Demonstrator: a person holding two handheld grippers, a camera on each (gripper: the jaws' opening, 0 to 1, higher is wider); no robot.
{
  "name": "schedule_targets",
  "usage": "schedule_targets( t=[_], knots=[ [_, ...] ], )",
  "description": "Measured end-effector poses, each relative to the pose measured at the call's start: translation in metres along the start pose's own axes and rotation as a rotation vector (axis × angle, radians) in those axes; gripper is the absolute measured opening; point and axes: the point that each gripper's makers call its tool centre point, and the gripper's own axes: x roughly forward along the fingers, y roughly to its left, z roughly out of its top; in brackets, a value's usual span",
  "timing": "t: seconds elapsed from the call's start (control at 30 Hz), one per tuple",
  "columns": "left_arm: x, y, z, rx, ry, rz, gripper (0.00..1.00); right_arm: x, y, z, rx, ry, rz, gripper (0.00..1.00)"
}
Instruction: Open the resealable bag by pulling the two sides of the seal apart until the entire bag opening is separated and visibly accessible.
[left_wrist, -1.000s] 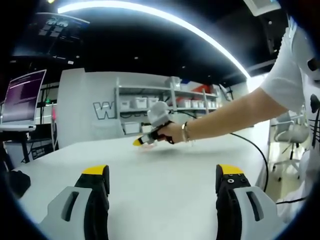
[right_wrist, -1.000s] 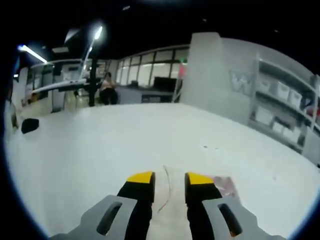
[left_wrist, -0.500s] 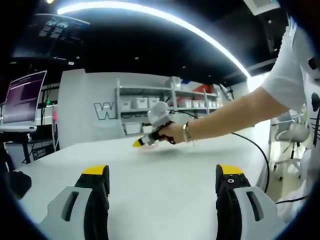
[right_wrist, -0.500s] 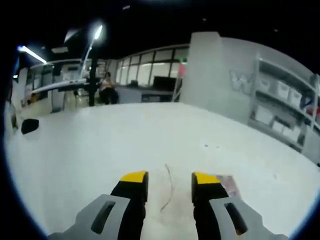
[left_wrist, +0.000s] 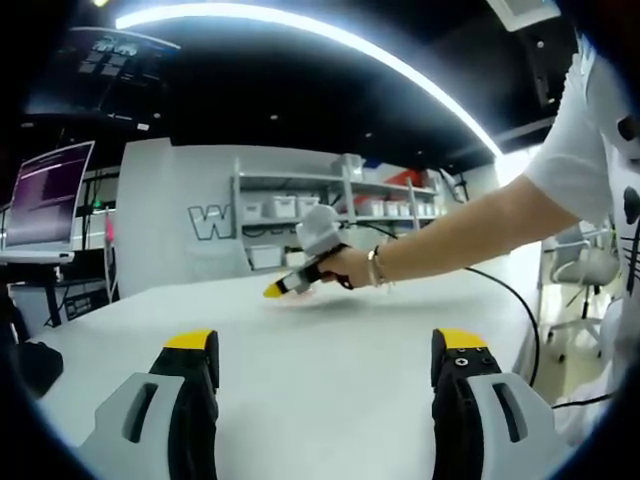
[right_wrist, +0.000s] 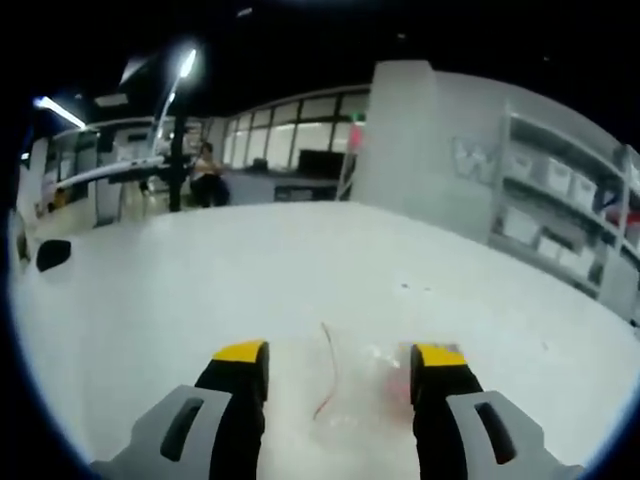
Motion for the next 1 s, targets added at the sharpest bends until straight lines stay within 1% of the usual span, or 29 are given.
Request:
schedule_targets(
  t=[0.23, 0.43, 0.63, 0.7, 0.8, 0.97, 1.0],
  knots=[
    [-0.0005, 0.0012, 0.0003, -0.005, -0.003, 0.003, 0.86, -0.0008, -0.0024, 0.0, -0.001, 0.003, -0.017, 0.63],
    [-0.0006, 0.0021, 0.001, -0.014, -0.006, 0.004, 0.86, -0.0024, -0.0059, 0.0015, 0.017, 0.002, -0.044, 0.73],
    [-0.0007, 0.0034, 0.002, -0.025, -0.009, 0.007, 0.86, -0.0049, -0.0067, 0.0028, 0.032, -0.01, -0.051, 0.75],
    [-0.0008, 0.004, 0.0025, -0.029, -0.012, 0.009, 0.86, -0.006, -0.0069, 0.0049, 0.051, -0.023, -0.052, 0.78],
    [-0.0011, 0.0056, 0.0032, -0.037, -0.017, 0.015, 0.87, -0.0061, -0.0064, 0.0039, 0.041, -0.015, -0.053, 0.81],
    [-0.001, 0.0066, 0.0031, -0.041, -0.016, 0.019, 0.87, -0.0085, -0.007, 0.0081, 0.056, -0.033, -0.055, 0.86],
    [-0.0009, 0.0069, 0.0033, -0.044, -0.017, 0.02, 0.88, -0.0085, -0.0073, 0.0085, 0.058, -0.035, -0.057, 0.88]
  ],
)
